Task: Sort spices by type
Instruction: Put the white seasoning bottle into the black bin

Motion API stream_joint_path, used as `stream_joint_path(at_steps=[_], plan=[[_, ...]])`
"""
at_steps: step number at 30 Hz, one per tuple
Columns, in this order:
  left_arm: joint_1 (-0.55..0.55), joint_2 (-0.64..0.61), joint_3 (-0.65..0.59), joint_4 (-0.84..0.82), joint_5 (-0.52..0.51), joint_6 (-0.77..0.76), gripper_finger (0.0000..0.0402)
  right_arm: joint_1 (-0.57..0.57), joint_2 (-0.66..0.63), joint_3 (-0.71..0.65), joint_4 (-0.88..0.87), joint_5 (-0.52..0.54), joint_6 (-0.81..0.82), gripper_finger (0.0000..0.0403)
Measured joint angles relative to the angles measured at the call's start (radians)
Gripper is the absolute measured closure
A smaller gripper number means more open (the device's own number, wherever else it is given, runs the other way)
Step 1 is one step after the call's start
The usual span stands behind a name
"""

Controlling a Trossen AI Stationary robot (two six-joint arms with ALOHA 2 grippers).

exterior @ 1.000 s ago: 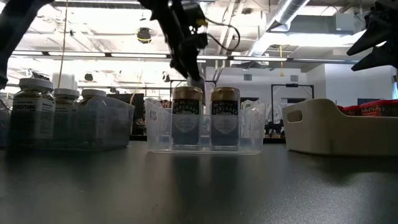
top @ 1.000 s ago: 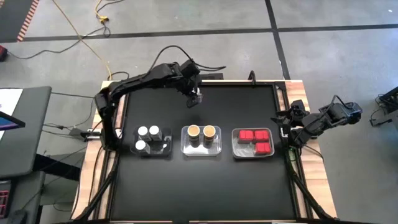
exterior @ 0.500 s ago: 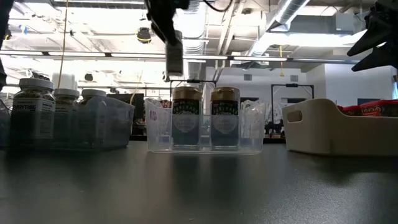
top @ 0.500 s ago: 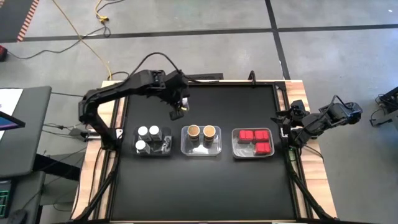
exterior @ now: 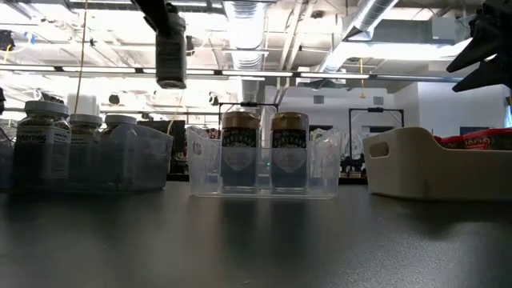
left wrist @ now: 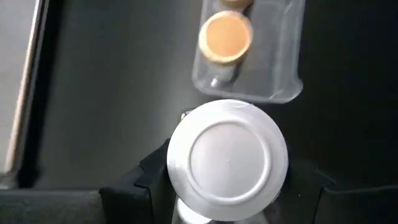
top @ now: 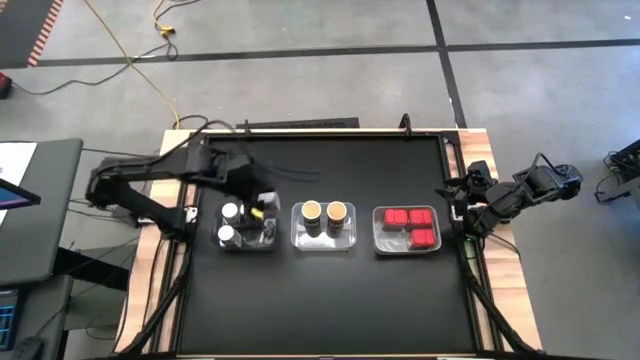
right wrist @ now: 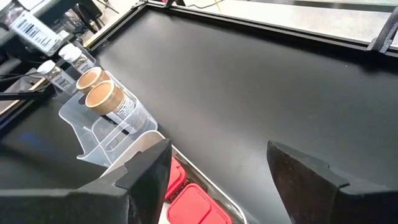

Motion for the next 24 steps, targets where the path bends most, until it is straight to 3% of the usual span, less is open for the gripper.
stream_joint_path(at_steps=[6,13,24], plan=[[-0.129,-0.114,-0.163,0.066,-0.065,-0.065,0.0204,0.000,0.000,0.000,0.000,0.000,0.000,0.0111],[-0.259,-0.144,-0.278,0.064,-0.066,-0.169,0.0204,0.000,0.000,0.000,0.000,0.000,0.001,0.0111],[-0.296,-0.143,-0.434,0.130,-0.068,-0.214,0.0203,0.000,0.000,0.000,0.000,0.001,0.004,0.0111]])
